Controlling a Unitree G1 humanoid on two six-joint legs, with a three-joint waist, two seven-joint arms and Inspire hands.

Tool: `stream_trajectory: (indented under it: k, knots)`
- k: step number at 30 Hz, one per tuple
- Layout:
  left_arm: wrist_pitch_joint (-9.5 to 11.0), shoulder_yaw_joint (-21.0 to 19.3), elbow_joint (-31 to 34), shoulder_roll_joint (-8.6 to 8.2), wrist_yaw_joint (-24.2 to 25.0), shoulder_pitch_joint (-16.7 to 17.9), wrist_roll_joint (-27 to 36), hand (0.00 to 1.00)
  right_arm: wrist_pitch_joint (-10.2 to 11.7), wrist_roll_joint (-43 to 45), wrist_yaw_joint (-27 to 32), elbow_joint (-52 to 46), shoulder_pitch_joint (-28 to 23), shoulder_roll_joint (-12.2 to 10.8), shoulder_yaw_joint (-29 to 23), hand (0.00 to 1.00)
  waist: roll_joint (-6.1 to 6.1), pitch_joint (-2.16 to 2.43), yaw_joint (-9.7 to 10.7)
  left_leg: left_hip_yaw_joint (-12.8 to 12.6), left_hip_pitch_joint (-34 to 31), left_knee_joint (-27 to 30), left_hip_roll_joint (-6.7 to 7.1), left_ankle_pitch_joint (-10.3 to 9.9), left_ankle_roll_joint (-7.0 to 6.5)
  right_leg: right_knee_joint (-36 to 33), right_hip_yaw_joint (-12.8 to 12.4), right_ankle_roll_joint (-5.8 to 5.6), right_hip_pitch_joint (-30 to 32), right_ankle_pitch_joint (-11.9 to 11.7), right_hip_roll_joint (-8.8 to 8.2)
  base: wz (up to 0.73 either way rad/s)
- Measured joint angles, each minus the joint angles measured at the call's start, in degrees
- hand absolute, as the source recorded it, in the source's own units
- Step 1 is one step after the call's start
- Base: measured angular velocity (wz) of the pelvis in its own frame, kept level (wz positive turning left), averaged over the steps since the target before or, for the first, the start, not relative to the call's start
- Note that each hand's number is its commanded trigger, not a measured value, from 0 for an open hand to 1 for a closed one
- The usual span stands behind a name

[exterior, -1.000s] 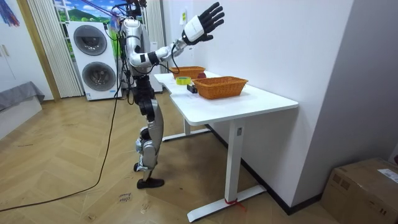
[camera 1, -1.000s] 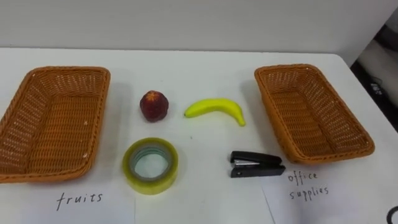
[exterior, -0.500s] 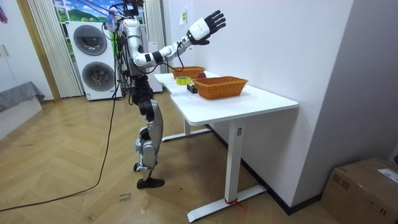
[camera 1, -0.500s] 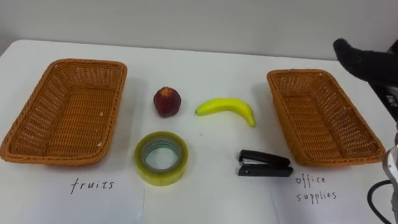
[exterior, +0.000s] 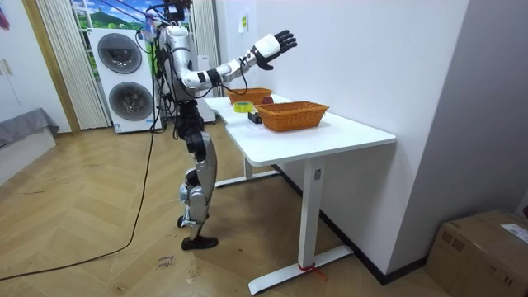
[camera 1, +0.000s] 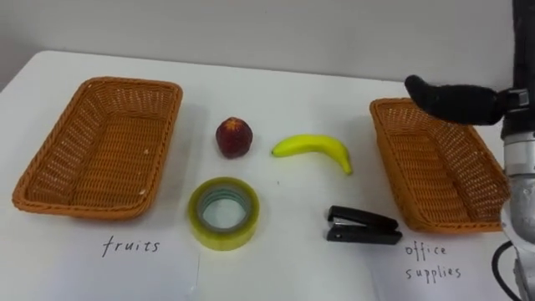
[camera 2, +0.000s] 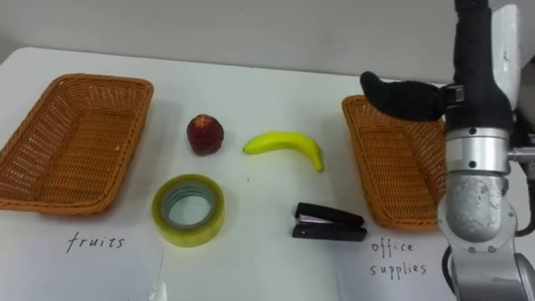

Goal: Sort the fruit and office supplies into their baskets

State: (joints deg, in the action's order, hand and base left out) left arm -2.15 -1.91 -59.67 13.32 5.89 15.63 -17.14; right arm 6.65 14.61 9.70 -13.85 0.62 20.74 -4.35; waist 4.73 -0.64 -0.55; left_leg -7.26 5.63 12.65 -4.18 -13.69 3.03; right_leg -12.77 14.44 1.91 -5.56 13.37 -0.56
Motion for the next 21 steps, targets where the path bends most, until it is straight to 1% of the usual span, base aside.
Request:
stream_trajectory:
  k: [3,6,12,13,17,18,21]
  knots:
    - [0.0,0.0,0.0,0.01,0.0,-0.3,-0.6,0.0,-0.2,1.5,-3.2,0.1,0.0,0.0,1.9,0.0,-0.03,-0.01,0.0,0.0,0.1,0.0,-0.02,0.0,0.0,0.0,-0.1,0.01,-0.1,0.0,-0.12,0.0]
    - [-0.1,0.0,0.0,0.01,0.1,-0.3,-1.4,0.0,-0.5,4.0,-5.7,0.1,0.0,0.0,3.0,0.0,0.14,0.1,0.0,0.0,0.1,0.0,-0.05,0.0,0.0,0.0,0.0,0.01,-0.1,0.0,-0.16,0.0]
    - [-0.3,0.0,0.0,0.07,1.6,-0.4,-1.9,0.0,-0.7,4.6,-11.3,0.1,-0.2,0.0,3.3,0.0,0.44,0.31,0.0,0.0,0.0,0.2,-0.14,0.0,0.0,0.0,0.0,0.06,-0.2,-0.2,-0.23,0.0]
    - [-0.3,0.0,0.0,0.09,1.8,-0.4,-2.0,0.0,-0.8,4.8,-11.8,0.1,-0.2,0.0,3.3,0.0,0.59,0.4,0.0,0.0,0.0,0.2,-0.14,0.0,0.0,0.0,0.0,0.05,-0.2,-0.2,-0.24,0.0]
    - [-0.3,0.0,0.0,0.54,2.1,-0.4,-1.8,0.0,-1.8,5.9,-14.9,0.0,-0.2,0.0,3.7,0.0,0.86,0.6,0.0,0.0,0.0,0.3,-0.15,0.0,0.0,0.0,0.0,0.08,-0.3,-0.2,-0.24,0.0]
    - [-0.3,0.0,0.0,0.66,2.1,-0.4,-1.8,0.0,-1.8,6.1,-15.7,0.0,-0.2,0.0,3.8,0.0,1.03,0.71,0.0,0.0,0.0,0.4,-0.15,0.0,0.0,0.0,0.0,0.08,-0.3,-0.2,-0.25,0.0]
    - [-0.3,0.0,0.0,0.79,2.2,-0.4,-1.8,0.0,-1.9,6.3,-17.2,0.0,-0.2,0.0,4.9,0.0,1.21,0.76,0.0,0.0,0.0,0.8,-0.16,0.0,0.0,-0.1,-0.1,0.09,-0.5,-0.3,-0.24,0.0]
